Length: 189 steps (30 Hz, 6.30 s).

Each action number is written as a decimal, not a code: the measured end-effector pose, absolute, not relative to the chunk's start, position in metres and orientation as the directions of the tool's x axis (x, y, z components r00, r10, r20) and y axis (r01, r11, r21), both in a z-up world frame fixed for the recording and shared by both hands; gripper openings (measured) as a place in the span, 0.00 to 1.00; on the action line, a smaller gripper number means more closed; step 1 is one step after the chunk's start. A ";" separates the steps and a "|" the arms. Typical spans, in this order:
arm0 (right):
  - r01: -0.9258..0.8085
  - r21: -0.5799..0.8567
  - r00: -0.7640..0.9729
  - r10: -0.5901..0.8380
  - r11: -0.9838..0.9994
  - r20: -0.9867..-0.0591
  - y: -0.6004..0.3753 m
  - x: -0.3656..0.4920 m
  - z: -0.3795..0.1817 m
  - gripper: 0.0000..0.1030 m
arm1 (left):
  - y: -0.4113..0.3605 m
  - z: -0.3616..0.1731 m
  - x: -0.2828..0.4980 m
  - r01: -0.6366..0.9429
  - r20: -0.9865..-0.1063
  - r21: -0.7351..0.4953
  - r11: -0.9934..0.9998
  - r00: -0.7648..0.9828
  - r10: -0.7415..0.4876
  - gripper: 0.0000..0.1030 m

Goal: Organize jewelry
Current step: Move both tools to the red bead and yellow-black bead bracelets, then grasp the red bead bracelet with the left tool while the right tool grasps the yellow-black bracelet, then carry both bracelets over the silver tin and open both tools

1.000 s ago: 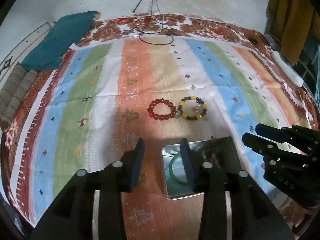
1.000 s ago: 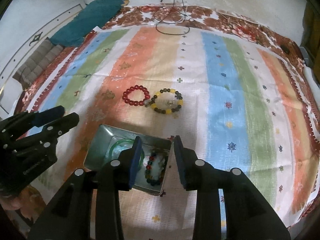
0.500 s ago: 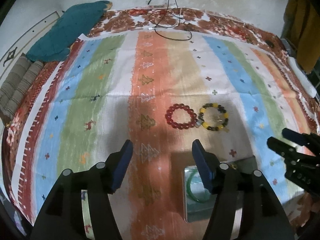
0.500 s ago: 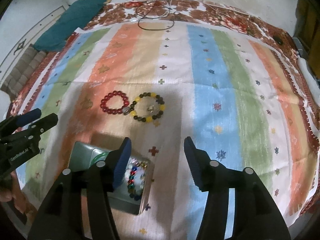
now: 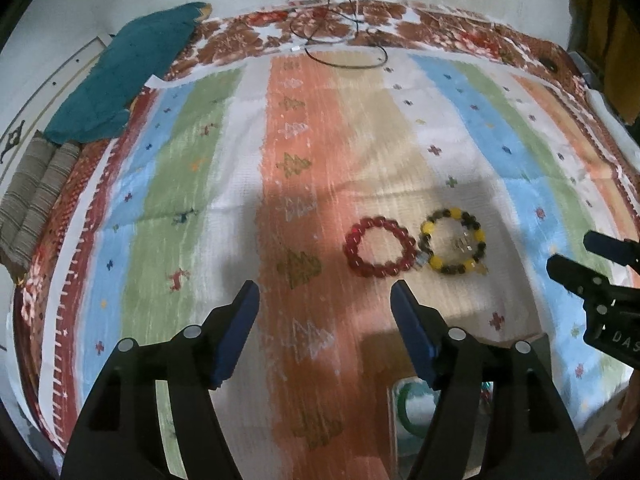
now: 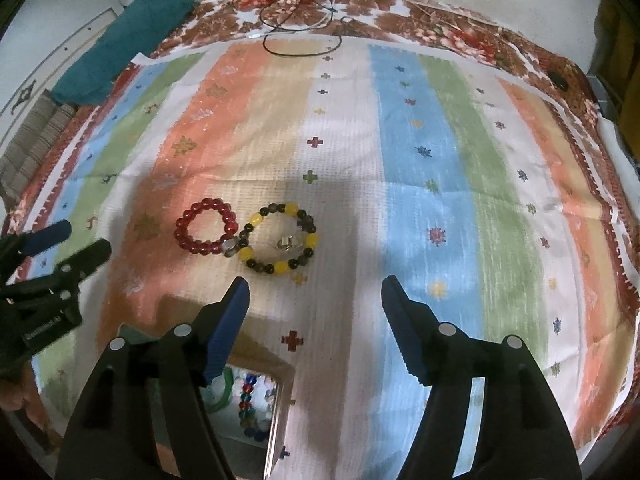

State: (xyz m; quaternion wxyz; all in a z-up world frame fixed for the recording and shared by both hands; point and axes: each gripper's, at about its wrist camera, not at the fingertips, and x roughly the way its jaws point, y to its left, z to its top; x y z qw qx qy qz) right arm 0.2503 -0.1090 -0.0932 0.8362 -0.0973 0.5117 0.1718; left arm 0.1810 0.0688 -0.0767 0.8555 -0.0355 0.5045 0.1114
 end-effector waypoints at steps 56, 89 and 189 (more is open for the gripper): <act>-0.390 -0.043 0.312 0.088 0.920 -0.946 -0.067 0.343 -0.187 0.59 | 0.086 -0.178 0.269 -0.120 -0.937 0.070 0.990 0.333 0.107 0.66; -0.431 -0.021 0.377 0.158 0.902 -0.913 -0.083 0.307 -0.130 0.10 | 0.070 -0.123 0.246 -0.120 -0.910 0.033 0.992 0.407 0.080 0.13; -0.539 0.133 0.510 0.448 0.832 -0.734 -0.133 0.132 -0.025 0.10 | 0.004 -0.013 0.070 0.003 -0.752 -0.104 0.995 0.655 -0.080 0.13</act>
